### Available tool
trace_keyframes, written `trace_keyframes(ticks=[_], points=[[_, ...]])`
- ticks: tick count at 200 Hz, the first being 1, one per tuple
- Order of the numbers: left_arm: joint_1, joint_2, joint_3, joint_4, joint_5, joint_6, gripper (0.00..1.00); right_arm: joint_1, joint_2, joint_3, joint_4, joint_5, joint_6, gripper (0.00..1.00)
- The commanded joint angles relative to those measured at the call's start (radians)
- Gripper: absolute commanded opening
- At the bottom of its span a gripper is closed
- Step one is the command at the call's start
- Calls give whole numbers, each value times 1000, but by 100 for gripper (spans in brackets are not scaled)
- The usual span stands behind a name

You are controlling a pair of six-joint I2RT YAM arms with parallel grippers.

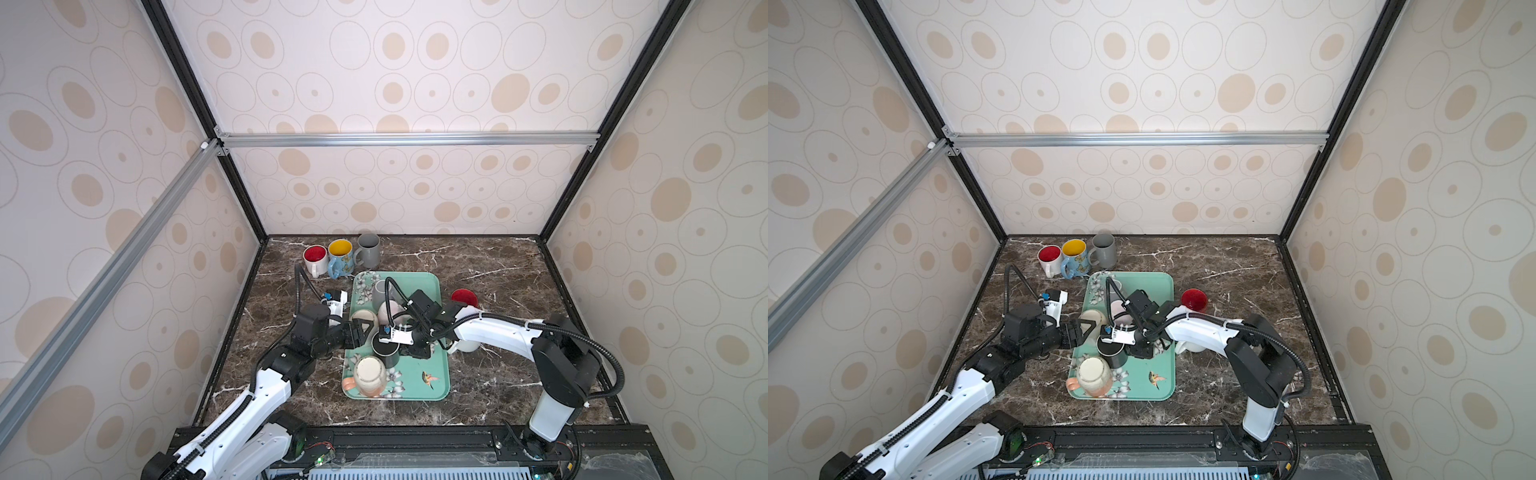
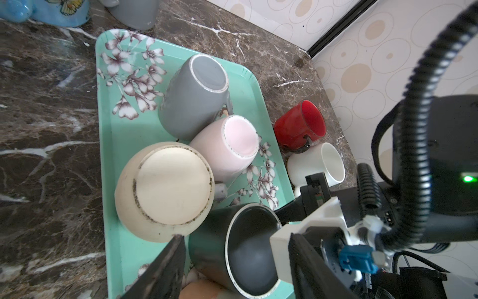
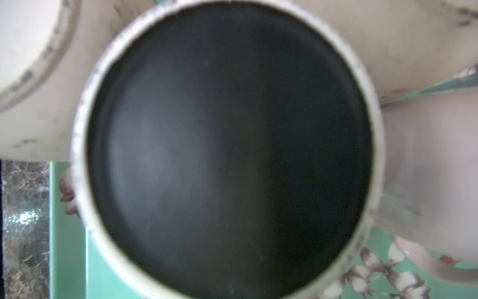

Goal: Turn the mug right side up
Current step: Pick up the mug from the tray.

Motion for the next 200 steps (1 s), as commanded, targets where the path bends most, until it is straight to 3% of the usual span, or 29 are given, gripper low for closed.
trace_keyframes(ticks=[1,44,103,160,200], points=[[-2,-4,58,-10,-24,27,65,4,-82,-34,87,-16,73,7],[-2,18,97,2,-23,34,65,5,-209,-160,229,90,214,0],[6,88,196,20,-5,74,66,5,-395,-322,441,264,431,0],[40,92,274,43,34,107,72,2,-490,-290,449,309,582,0],[65,97,309,80,80,130,81,-18,-528,-223,468,293,739,0]])
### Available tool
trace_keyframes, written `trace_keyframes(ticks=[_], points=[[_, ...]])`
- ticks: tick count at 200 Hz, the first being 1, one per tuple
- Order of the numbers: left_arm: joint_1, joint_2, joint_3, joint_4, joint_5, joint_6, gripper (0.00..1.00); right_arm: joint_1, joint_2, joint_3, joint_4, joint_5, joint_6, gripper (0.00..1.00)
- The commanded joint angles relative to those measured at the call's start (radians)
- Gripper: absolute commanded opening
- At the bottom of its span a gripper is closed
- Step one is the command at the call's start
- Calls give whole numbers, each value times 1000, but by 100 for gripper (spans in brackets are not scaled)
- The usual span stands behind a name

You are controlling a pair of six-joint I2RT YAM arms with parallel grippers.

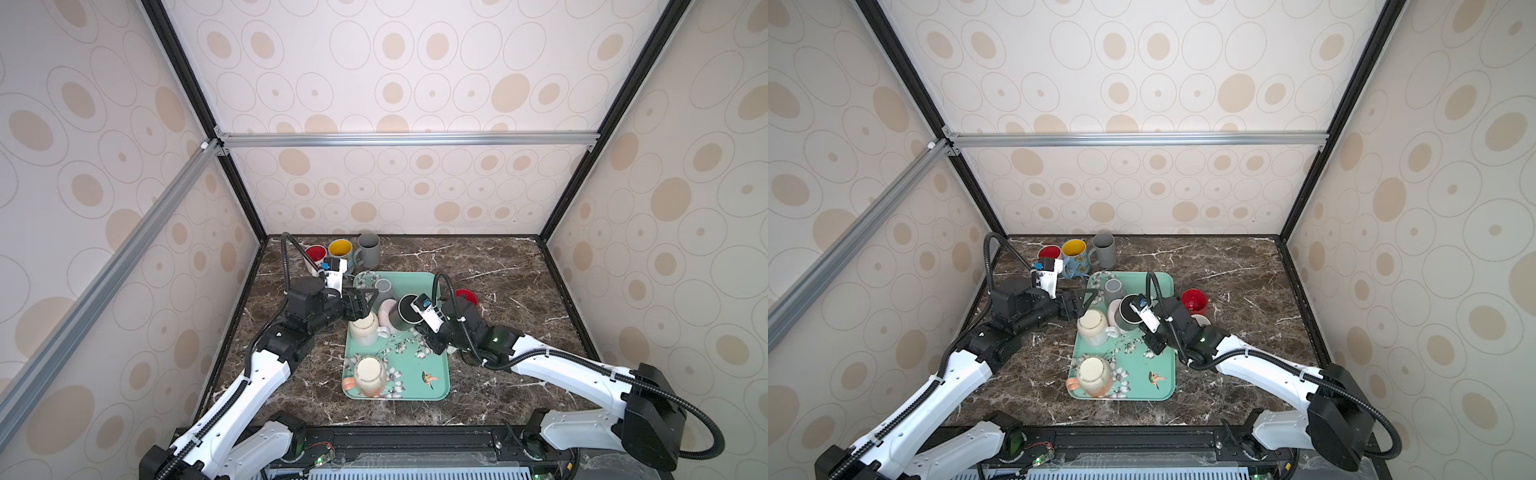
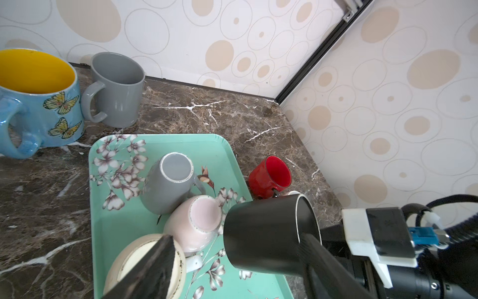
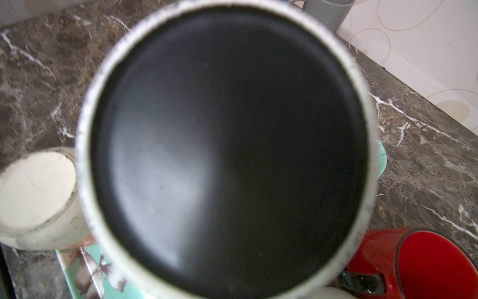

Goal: Turn the mug right side up
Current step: Pick up the mug from the tray, then place the mug at the top-left of the table.

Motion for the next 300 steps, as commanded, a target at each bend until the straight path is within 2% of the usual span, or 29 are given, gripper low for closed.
trace_keyframes(ticks=[1,21,41,62,88,103,137,169,256,300], points=[[20,4,60,40,44,43,81,-14,-57,83,121,1,142,0],[40,8,75,54,81,47,84,-25,-72,107,124,-1,212,0],[76,17,68,94,202,10,85,-31,-86,120,140,-14,253,0],[116,24,24,217,334,-69,85,-38,-101,134,157,-46,295,0],[147,19,-45,413,433,-173,83,-75,-108,151,187,-142,383,0],[153,29,-56,464,477,-194,81,-102,-102,151,224,-214,431,0],[161,48,-72,532,515,-249,81,-152,-74,150,329,-362,540,0],[171,66,-124,715,573,-366,79,-168,-35,167,431,-475,616,0],[176,120,-166,1094,691,-609,74,-172,76,187,694,-658,824,0],[176,134,-187,1256,717,-715,71,-172,138,218,727,-727,887,0]])
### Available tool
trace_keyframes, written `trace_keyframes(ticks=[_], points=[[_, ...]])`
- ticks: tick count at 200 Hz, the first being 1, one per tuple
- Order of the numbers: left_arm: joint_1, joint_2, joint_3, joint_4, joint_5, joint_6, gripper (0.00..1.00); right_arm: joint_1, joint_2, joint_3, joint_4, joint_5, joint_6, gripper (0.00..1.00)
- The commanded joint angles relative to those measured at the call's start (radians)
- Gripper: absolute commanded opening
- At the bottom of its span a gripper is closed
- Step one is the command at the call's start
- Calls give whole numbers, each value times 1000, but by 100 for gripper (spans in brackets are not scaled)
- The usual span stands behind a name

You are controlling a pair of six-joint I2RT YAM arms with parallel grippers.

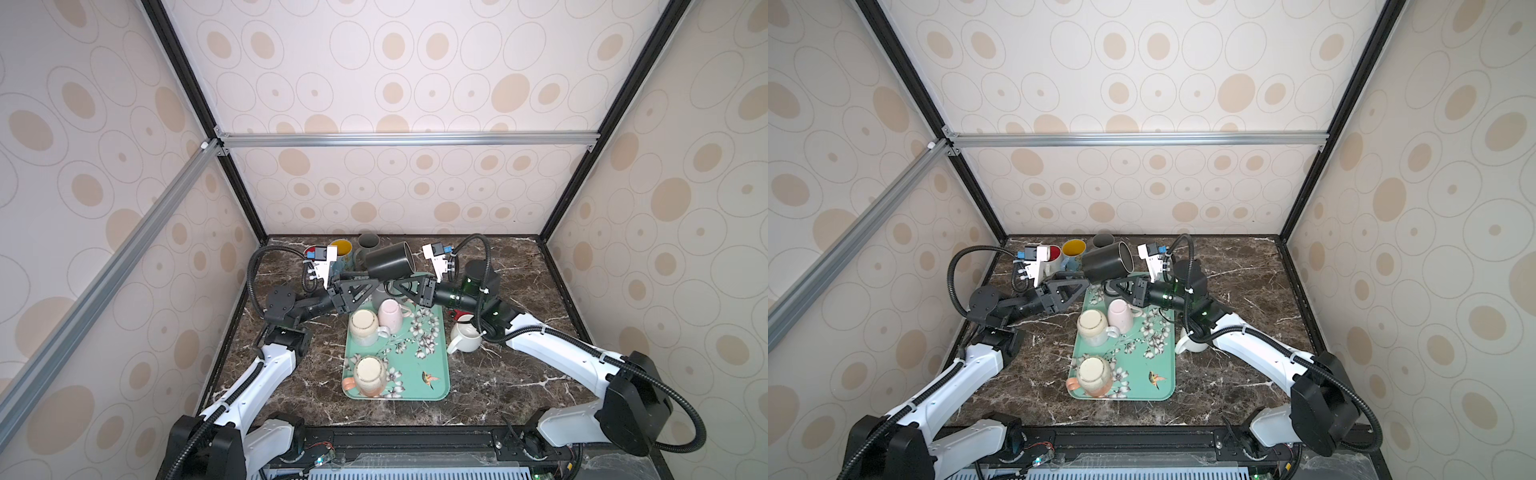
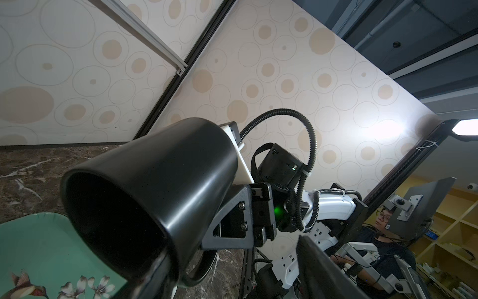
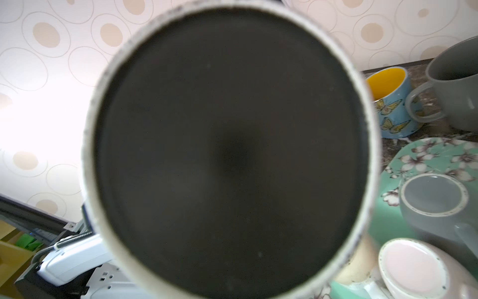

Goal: Turn the mug right side up
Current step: Place the mug at the top-left of the table.

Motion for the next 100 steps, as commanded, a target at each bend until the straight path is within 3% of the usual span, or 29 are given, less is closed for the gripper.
trace_keyframes(ticks=[1,18,76,100], points=[[6,6,-4,173,51,-108,71,-4,9,66,166,-66,55,0],[7,10,-2,227,61,-141,67,-4,25,71,174,-79,68,0],[6,51,4,446,91,-284,25,-1,66,92,170,-111,100,0],[7,61,6,485,91,-314,17,-2,76,99,166,-121,103,0]])
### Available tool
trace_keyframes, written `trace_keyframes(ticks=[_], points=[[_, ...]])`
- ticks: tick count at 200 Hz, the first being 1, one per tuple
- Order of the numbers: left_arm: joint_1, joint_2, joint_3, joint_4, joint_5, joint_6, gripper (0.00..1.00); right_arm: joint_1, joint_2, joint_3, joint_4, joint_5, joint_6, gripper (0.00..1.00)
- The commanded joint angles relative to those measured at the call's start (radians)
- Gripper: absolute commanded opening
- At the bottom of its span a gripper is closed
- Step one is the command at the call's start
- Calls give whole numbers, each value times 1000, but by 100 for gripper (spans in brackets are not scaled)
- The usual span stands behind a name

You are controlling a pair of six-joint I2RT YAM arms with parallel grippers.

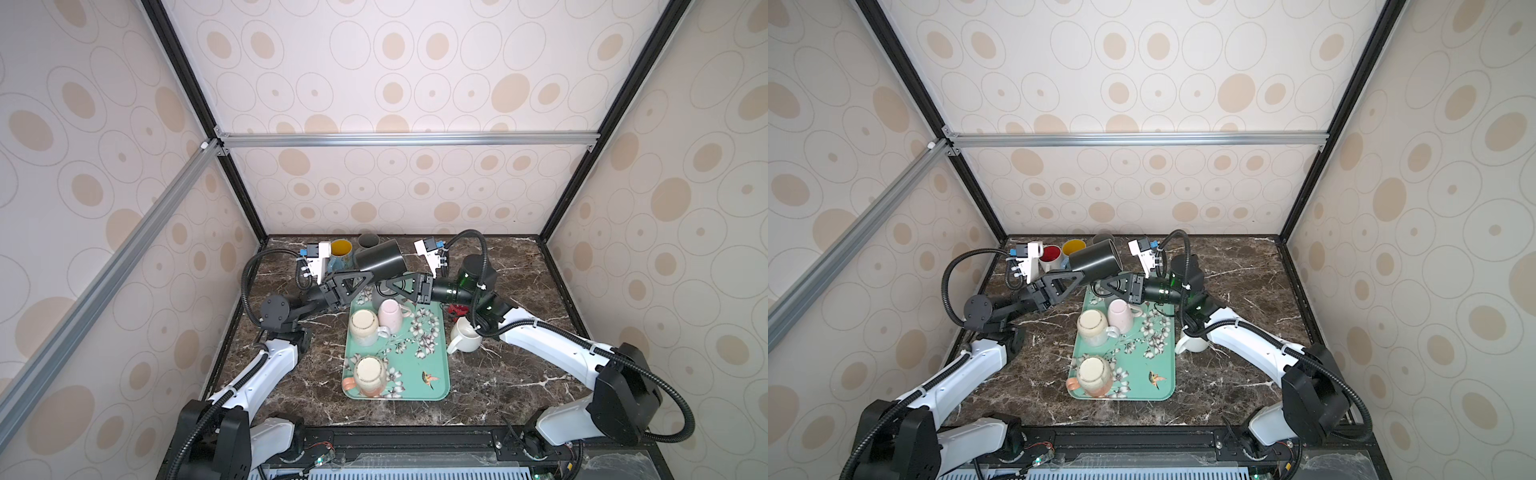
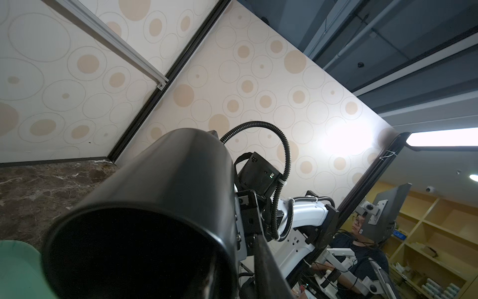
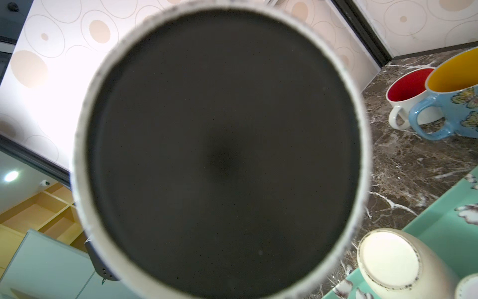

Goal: Turn the mug right side up
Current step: Place the mug at the top-left of the table.

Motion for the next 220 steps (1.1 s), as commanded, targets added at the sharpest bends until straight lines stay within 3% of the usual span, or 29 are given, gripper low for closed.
trace_keyframes(ticks=[1,31,67,89,121,161,190,220], points=[[-10,-7,15,176,69,-88,17,-3,23,44,76,27,17,0],[-11,-9,19,172,69,-87,8,-3,28,48,59,29,18,4],[-10,-13,27,146,69,-72,0,-3,24,47,34,39,7,20],[-11,-16,29,140,65,-67,0,-3,22,47,29,41,4,24],[-11,-21,38,115,61,-53,0,-3,10,44,4,52,-17,42],[-9,-35,48,41,57,-10,0,-2,-13,31,-29,75,-49,47],[-8,-61,81,-187,54,129,0,-3,-41,32,-99,100,-100,50],[-5,-100,175,-645,9,446,0,-3,-80,42,-232,155,-182,51]])
